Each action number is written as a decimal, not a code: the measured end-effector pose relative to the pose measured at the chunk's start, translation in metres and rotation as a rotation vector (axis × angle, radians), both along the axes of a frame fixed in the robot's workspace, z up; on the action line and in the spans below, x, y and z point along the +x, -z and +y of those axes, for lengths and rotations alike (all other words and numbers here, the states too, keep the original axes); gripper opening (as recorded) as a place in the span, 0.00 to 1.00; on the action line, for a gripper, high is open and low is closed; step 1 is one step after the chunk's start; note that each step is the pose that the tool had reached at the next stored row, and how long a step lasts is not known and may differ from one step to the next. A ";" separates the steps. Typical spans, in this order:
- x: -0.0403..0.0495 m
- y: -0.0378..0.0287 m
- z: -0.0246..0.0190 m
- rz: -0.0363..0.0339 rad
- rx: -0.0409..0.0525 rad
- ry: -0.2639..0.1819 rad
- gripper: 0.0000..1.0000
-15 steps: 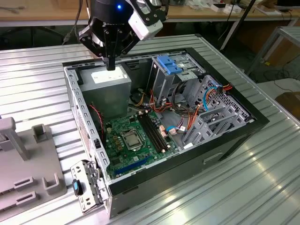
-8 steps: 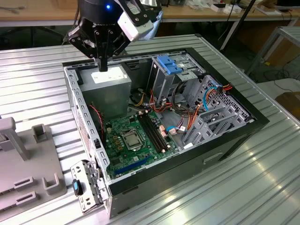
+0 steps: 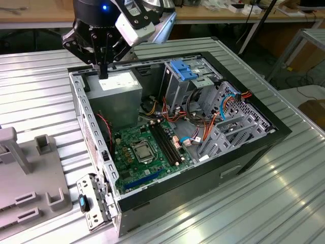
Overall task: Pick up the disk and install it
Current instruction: 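Reach for the disk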
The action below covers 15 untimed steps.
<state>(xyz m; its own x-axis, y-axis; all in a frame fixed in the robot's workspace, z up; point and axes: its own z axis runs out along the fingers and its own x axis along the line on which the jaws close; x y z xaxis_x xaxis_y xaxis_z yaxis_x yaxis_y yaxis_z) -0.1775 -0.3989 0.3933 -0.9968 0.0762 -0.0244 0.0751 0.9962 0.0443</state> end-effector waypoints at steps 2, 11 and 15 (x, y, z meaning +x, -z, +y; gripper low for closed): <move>-0.0063 0.0000 0.0000 0.0000 0.0000 0.000 0.11; -0.0298 0.0000 0.0000 0.0000 0.0000 0.000 0.11; -0.0436 0.0000 0.0000 -0.0001 0.0001 0.000 0.11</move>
<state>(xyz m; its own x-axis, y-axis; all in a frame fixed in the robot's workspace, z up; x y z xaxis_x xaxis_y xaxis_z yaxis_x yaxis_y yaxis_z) -0.2211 -0.3989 0.3933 -0.9968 0.0762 -0.0245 0.0751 0.9962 0.0444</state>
